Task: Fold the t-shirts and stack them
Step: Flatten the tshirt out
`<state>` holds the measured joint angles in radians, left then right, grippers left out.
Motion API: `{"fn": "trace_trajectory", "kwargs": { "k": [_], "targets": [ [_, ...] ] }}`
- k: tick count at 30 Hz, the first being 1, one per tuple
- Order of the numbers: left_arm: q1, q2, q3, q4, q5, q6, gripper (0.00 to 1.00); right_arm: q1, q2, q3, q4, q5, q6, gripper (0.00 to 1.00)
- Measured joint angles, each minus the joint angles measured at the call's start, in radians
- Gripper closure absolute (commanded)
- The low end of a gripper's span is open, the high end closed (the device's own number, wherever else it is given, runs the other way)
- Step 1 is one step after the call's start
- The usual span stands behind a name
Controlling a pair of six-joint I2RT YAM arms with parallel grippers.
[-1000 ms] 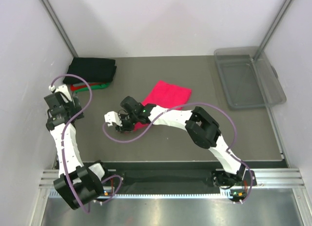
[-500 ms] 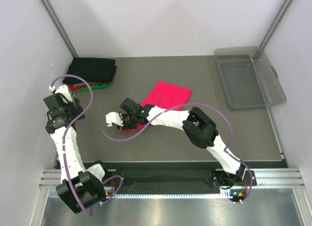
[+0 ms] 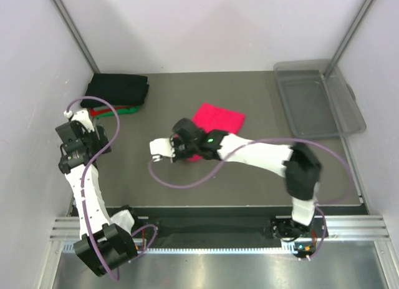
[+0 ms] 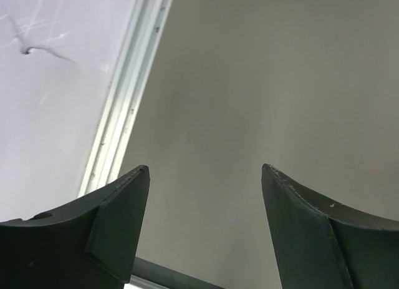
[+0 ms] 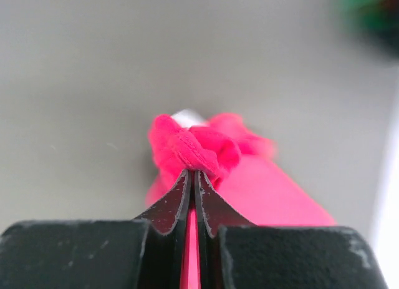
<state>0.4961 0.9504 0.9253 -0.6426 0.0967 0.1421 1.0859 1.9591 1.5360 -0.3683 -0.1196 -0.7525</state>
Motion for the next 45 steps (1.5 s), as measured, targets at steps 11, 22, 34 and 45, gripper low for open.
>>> {"fn": "trace_trajectory", "kwargs": {
  "k": [11, 22, 34, 45],
  "targets": [
    [0.0, 0.001, 0.026, -0.07, 0.15, 0.001, 0.22, -0.071, -0.422, 0.267, -0.048, 0.09, -0.214, 1.0],
    [0.0, -0.002, 0.083, -0.125, 0.278, 0.048, 0.23, -0.114, -0.281, 0.678, -0.187, 0.135, -0.288, 1.0],
    [-0.005, 0.031, 0.104, -0.132, 0.403, 0.066, 0.24, -0.114, -0.313, 1.001, -0.08, 0.065, -0.365, 0.99],
    [-0.532, 0.277, 0.156, -0.127, 0.432, 0.1, 0.28, -0.44, -0.679, 0.106, -0.037, 0.151, -0.364, 1.0]
  ]
}}
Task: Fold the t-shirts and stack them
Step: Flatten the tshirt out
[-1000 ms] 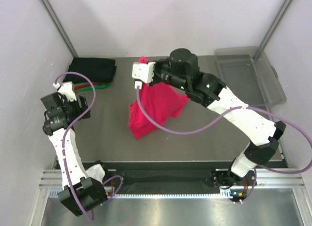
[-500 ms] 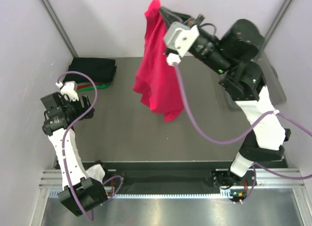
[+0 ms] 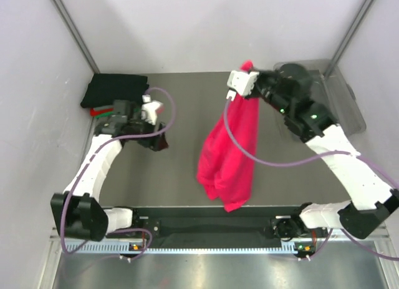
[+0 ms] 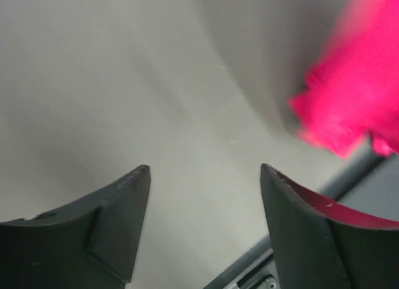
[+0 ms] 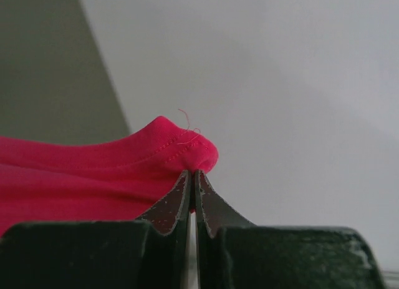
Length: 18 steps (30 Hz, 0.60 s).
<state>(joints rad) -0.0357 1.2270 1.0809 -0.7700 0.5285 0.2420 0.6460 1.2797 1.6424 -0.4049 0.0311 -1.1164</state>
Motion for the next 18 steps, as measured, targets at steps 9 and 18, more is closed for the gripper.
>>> {"fn": "trace_trajectory", "kwargs": {
  "k": [9, 18],
  "targets": [
    [-0.37, 0.23, 0.043, -0.024, -0.069, 0.06, 0.42, -0.179, -0.013, -0.386, -0.034, 0.032, 0.028, 1.0],
    [-0.608, 0.256, 0.039, -0.025, -0.092, 0.105, 0.5, -0.353, 0.013, -0.423, 0.051, 0.05, 0.105, 1.0]
  ]
}}
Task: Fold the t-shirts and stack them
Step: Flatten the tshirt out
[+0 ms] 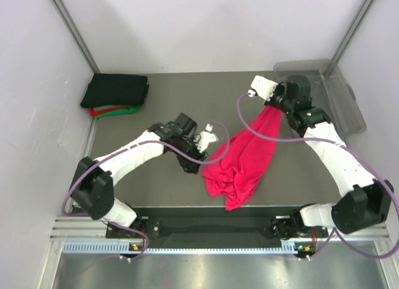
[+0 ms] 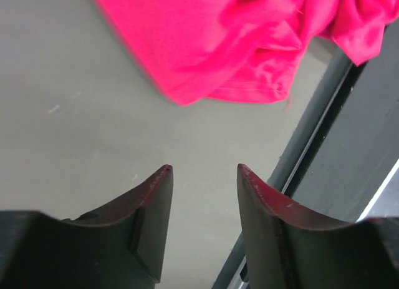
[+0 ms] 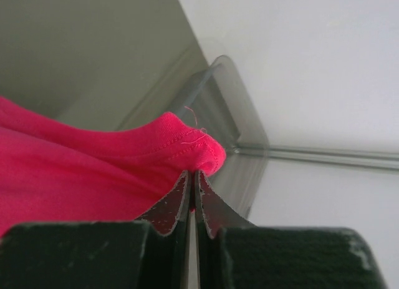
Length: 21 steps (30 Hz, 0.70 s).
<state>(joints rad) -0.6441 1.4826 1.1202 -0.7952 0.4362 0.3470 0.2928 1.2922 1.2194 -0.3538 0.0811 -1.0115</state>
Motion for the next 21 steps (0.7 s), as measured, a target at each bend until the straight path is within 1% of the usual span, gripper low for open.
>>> {"fn": "trace_trajectory", "kwargs": {
  "k": [6, 8, 9, 10, 12, 17, 21],
  "targets": [
    [-0.2, 0.136, 0.0, -0.006, -0.09, 0.031, 0.55, -0.028, 0.11, 0.006, 0.008, 0.002, 0.055, 1.0],
    [-0.25, 0.17, 0.0, -0.008, -0.108, 0.033, 0.52, -0.034, 0.117, 0.006, 0.008, 0.001, 0.066, 1.0],
    [-0.268, 0.182, 0.0, -0.01, -0.115, 0.033, 0.48, -0.037, 0.117, 0.006, 0.01, 0.0, 0.071, 1.0],
    [-0.281, 0.191, 0.0, -0.011, -0.122, 0.034, 0.46, -0.039, 0.117, 0.006, 0.014, -0.001, 0.074, 1.0],
    [-0.3, 0.209, 0.002, -0.016, -0.138, 0.031, 0.45, -0.041, 0.117, 0.006, 0.018, -0.004, 0.082, 1.0],
    [-0.338, 0.245, 0.033, -0.022, -0.158, 0.028, 0.47, -0.053, 0.117, 0.003, 0.024, -0.016, 0.093, 1.0],
    [-0.388, 0.29, 0.095, -0.043, -0.17, 0.023, 0.5, -0.069, 0.118, -0.004, 0.03, -0.028, 0.097, 1.0]
  ]
}}
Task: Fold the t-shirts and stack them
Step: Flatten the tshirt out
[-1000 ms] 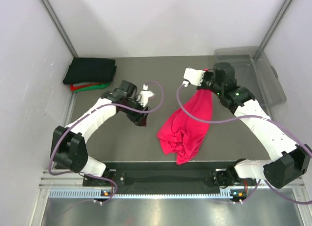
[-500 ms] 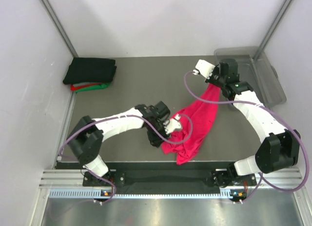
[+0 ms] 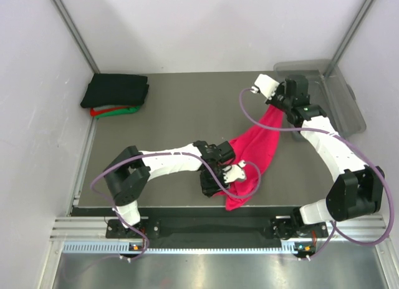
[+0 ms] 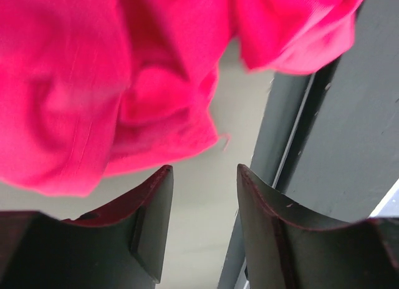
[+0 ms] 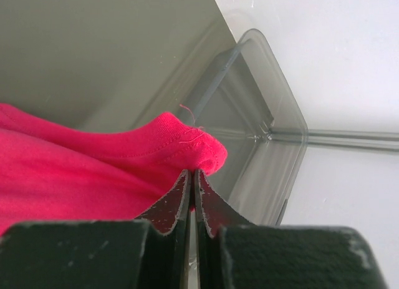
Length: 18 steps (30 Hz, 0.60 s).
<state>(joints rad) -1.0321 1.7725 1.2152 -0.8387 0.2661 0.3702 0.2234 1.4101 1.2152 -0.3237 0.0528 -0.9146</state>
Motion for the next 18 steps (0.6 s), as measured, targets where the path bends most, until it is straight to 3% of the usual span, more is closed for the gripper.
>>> {"fn": "trace_trajectory", "kwargs": {
  "k": [8, 18],
  "targets": [
    [-0.076, 0.054, 0.041, -0.011, -0.013, -0.005, 0.52, -0.04, 0.002, -0.011, 0.003, -0.021, 0.002, 1.0],
    [-0.082, 0.129, 0.064, -0.02, -0.04, -0.019, 0.52, -0.069, 0.009, -0.026, 0.011, -0.048, 0.007, 1.0]
  ]
}}
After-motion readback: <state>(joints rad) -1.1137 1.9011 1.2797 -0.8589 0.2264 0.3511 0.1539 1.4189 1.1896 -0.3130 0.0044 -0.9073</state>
